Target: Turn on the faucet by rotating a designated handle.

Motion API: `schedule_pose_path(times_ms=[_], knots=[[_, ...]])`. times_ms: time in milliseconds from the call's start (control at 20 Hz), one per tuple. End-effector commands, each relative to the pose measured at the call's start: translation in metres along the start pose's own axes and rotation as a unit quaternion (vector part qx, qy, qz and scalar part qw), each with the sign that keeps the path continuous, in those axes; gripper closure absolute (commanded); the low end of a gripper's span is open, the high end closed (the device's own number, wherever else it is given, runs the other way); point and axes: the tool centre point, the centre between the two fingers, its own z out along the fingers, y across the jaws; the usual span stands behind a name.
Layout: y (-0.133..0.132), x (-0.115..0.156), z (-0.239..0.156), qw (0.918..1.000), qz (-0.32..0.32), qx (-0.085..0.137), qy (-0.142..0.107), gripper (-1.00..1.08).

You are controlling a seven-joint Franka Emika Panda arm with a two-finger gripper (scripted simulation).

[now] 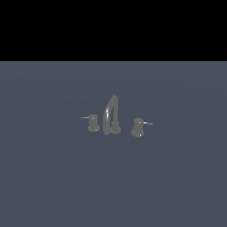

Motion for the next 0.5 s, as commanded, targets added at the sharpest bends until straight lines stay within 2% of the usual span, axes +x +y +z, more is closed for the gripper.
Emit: schedule_pose_path(times_ms=[0,450], knots=[[0.0,0.0,0.0,1.0,0.0,0.0,0.0,1.08],[-0.009,0.003,0.01,0.9998,0.021,0.0,0.0,1.08]])
